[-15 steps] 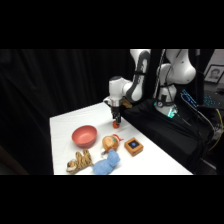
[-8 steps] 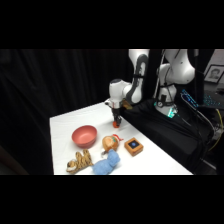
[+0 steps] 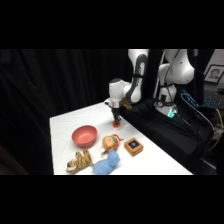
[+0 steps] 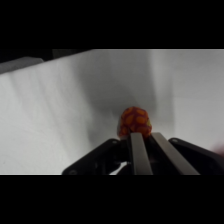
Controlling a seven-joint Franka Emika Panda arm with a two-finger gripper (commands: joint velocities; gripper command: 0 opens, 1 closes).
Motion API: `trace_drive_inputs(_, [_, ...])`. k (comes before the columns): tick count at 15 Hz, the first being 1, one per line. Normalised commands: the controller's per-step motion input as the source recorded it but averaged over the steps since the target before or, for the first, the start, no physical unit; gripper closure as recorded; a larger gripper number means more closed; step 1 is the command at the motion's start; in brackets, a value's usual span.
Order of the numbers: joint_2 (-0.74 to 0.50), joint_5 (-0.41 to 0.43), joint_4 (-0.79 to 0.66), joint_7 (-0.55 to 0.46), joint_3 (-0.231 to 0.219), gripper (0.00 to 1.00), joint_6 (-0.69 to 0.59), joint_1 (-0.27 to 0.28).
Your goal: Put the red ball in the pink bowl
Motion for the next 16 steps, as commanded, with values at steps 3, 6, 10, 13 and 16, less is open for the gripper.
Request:
trace_drive_inputs(3, [-0.28,0.202,0.04,-0.38,0.185,0.97,-0.44,-0.218])
trace_drive_inputs(6, [-0.35,0.114,0.06,-0.28,0.011,0.97,-0.49,-0.063])
trace_drive_inputs(10, [-0.34,-0.008,0.09,-0.15,-0.098,0.97,-0.43,0.062])
trace_drive_inputs(13, [-0.28,-0.115,0.12,-0.04,-0.120,0.97,-0.39,0.117])
trace_drive_inputs(16, [-0.24,-0.129,0.15,-0.01,-0.101,0.97,-0.37,0.123])
